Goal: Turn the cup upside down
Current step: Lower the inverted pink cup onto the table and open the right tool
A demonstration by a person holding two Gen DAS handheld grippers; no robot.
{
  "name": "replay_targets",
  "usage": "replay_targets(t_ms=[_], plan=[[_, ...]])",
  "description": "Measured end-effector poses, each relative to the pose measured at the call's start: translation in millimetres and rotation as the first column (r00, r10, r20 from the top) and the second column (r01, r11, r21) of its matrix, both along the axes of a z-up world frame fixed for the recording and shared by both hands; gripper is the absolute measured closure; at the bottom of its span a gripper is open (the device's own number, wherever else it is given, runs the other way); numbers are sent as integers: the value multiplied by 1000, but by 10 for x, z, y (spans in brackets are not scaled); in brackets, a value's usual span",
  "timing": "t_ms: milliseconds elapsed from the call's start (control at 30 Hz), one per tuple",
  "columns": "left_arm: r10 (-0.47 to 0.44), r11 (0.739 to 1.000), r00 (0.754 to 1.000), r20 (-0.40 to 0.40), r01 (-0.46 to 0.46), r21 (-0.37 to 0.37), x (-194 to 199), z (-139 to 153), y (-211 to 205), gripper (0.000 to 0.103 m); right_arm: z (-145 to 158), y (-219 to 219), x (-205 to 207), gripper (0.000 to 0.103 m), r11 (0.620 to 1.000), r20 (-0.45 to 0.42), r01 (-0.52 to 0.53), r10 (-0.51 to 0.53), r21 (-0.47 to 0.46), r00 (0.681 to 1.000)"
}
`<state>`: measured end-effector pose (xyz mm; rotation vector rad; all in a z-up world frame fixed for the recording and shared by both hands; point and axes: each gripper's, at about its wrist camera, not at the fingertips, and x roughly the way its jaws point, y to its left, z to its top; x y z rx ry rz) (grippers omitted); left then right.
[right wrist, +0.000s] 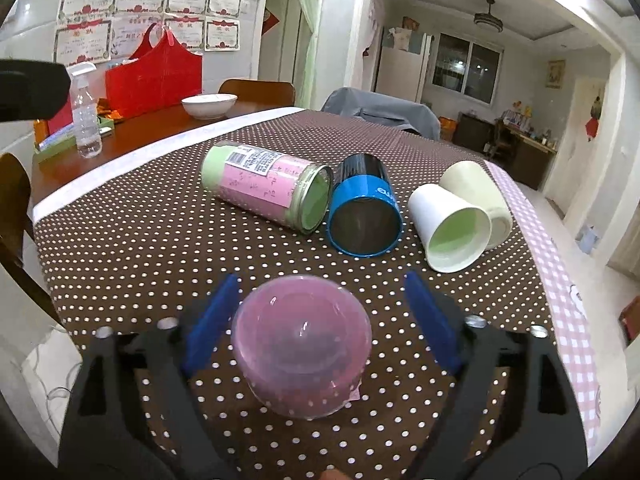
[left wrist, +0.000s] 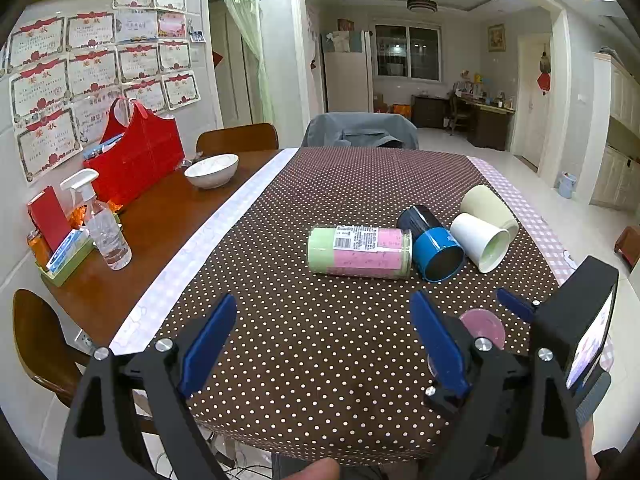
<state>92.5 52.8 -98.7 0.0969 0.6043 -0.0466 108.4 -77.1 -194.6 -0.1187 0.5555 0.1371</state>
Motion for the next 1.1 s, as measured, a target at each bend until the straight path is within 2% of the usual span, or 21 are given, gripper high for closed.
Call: replay_targets(t_ms=[67, 633, 1100], plan=[[-1, 1000, 1000, 2, 1, 0, -8, 6, -4, 16, 18, -22, 3, 7, 1000, -10, -2, 2, 24, 1000], [-22, 1000, 999, 49, 22, 1, -142, 145, -106, 16, 250, -243, -82, 7, 992, -3, 29, -29, 120, 1000], [-46, 999, 993, 109, 43, 24, -344, 363, -302, 16, 752, -559, -308, 7, 964, 2, 95, -99, 247, 995]])
